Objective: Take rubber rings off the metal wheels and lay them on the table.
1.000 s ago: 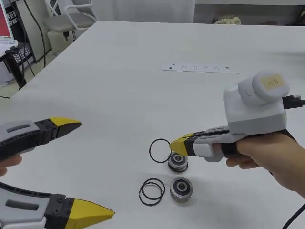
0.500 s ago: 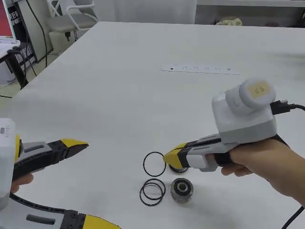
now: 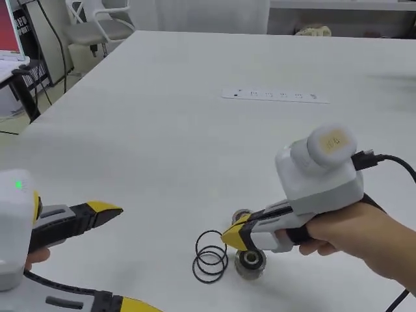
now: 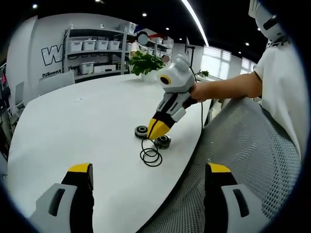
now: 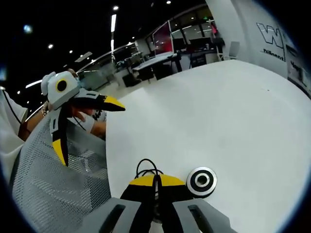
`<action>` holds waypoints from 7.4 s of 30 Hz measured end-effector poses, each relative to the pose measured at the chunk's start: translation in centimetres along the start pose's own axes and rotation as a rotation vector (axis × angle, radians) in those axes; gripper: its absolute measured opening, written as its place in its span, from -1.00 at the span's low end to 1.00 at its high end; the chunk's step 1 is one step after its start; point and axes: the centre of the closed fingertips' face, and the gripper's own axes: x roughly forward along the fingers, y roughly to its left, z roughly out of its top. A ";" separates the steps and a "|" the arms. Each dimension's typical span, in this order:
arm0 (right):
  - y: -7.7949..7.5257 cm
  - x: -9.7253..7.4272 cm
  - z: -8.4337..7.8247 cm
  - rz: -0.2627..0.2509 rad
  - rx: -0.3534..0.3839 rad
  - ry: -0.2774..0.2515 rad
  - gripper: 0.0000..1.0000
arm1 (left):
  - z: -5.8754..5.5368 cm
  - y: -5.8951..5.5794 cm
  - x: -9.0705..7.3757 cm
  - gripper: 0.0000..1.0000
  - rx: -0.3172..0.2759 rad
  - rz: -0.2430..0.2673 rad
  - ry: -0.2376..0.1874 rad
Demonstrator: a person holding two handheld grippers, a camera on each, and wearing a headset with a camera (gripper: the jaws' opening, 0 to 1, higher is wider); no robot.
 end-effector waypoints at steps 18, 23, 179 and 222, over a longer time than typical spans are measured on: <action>-0.2 0.6 -1.0 -0.018 -0.023 0.050 -0.97 | -0.2 0.1 0.0 0.84 -0.016 0.002 0.006; -0.2 0.6 -1.1 -0.018 -0.025 0.053 -0.93 | -0.2 0.2 0.1 0.83 -0.017 0.003 0.006; -6.5 -1.9 -2.8 -0.189 -0.271 0.061 -1.00 | 3.4 2.0 16.2 -0.84 0.225 -0.138 -0.009; -5.9 -2.9 -0.6 -0.149 0.088 -0.092 -1.00 | 3.4 1.8 16.0 -0.84 0.287 -0.142 -0.010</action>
